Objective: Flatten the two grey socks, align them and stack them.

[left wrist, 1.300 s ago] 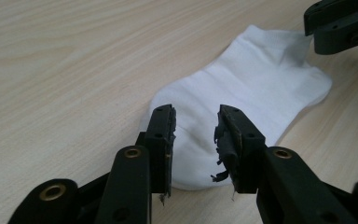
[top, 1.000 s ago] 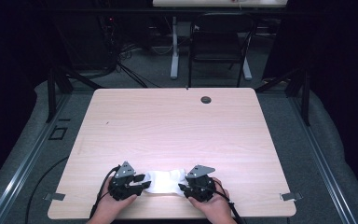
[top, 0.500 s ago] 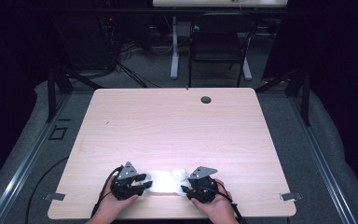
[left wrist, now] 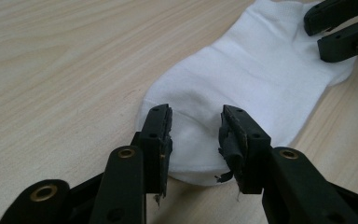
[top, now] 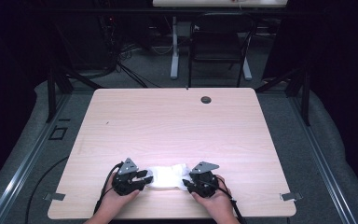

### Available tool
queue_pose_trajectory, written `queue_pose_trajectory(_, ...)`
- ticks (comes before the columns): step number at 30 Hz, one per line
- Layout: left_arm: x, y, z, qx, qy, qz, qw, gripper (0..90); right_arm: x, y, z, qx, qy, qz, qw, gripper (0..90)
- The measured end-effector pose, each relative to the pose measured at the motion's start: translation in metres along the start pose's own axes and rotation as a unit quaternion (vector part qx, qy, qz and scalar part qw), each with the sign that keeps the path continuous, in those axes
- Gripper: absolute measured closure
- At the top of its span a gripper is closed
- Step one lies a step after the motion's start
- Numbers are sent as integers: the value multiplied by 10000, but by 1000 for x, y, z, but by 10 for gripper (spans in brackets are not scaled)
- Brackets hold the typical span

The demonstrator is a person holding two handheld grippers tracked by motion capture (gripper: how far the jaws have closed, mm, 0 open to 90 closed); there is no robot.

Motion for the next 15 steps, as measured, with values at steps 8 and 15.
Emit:
queue_pose_trajectory(8,3,-4,-3,23,111,38,9999,634,4,-3,6,-115,-114,90,9998,622)
queue_pose_trajectory(15,5,-4,-3,-3,206,29,9998,588,5,-3,7,-44,-219,177,9996,601)
Point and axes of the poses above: each handheld gripper's, and its own axes: y roughly backward along the jaws, x roughly out of its top, z roughly to its right, the point moved 7 cm from there along -y, roughly forward along the jaws, and after that the axes turned 12 degrees about x, right-handed, at the moved point
